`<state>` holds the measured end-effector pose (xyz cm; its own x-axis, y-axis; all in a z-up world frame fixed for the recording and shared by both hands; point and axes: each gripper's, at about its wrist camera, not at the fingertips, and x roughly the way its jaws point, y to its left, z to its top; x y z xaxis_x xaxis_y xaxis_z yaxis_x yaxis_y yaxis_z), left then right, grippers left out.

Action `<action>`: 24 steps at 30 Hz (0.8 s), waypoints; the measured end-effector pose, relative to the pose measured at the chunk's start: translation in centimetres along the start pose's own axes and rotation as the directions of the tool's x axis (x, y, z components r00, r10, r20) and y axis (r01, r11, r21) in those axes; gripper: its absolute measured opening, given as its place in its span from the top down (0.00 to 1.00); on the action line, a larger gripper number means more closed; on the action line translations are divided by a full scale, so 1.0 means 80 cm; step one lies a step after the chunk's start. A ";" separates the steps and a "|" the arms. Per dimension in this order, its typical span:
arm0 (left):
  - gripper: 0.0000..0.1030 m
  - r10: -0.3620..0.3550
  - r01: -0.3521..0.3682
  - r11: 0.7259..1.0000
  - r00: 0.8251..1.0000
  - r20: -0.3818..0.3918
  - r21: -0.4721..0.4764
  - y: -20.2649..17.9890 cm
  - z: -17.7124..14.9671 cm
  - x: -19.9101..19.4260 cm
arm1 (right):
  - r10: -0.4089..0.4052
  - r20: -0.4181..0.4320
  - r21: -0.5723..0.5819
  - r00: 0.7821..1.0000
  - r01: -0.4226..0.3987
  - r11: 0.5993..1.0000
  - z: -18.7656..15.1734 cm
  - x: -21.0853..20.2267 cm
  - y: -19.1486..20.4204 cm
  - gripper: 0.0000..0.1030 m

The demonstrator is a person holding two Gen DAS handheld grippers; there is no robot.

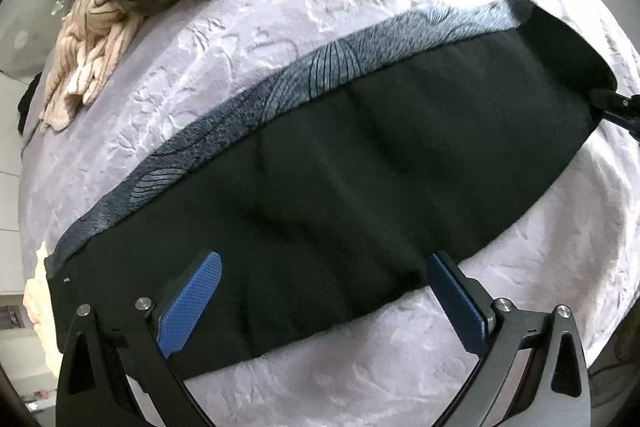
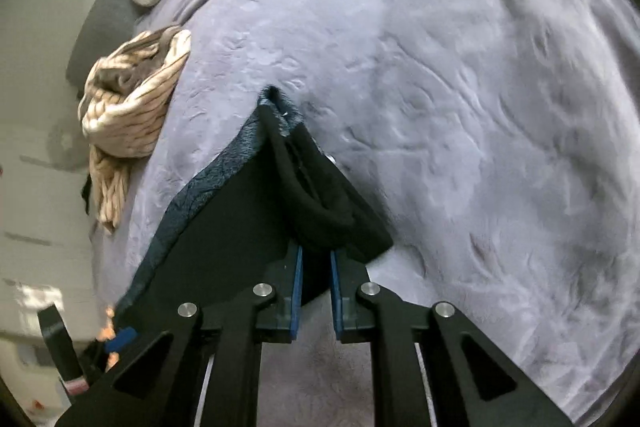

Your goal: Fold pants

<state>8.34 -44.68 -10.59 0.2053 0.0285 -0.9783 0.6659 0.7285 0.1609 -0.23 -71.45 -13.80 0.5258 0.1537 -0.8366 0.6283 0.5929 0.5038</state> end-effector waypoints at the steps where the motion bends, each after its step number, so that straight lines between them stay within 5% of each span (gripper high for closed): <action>1: 0.00 0.007 -0.007 1.000 1.000 -0.007 0.002 -0.001 0.000 0.006 | -0.019 -0.010 -0.007 1.000 0.019 1.000 0.001 0.004 -0.002 0.87; 5: 0.00 -0.002 0.002 1.000 1.000 -0.012 -0.014 -0.002 0.001 0.010 | -0.010 -0.060 0.093 0.998 0.015 0.996 -0.003 0.022 -0.025 0.82; 9: 0.00 -0.002 0.002 1.000 1.000 -0.002 -0.003 -0.002 -0.001 0.007 | 0.007 -0.069 0.116 0.998 0.001 0.993 -0.011 0.008 -0.032 0.56; 18: 0.00 -0.010 0.011 0.999 1.000 0.021 -0.033 0.007 0.007 0.004 | 0.185 -0.078 0.215 0.980 -0.164 0.963 -0.034 0.017 -0.043 0.54; 24: 0.00 -0.048 0.053 0.993 0.997 0.053 -0.103 0.013 0.020 0.010 | 0.225 -0.068 0.242 0.972 -0.203 0.949 -0.030 0.043 -0.041 0.54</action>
<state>10.31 -45.02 -11.00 0.2110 -0.0426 -0.9766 0.5988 0.7953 0.0947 -1.85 -71.00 -18.84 0.6133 0.3370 -0.7143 0.6283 0.3398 0.6998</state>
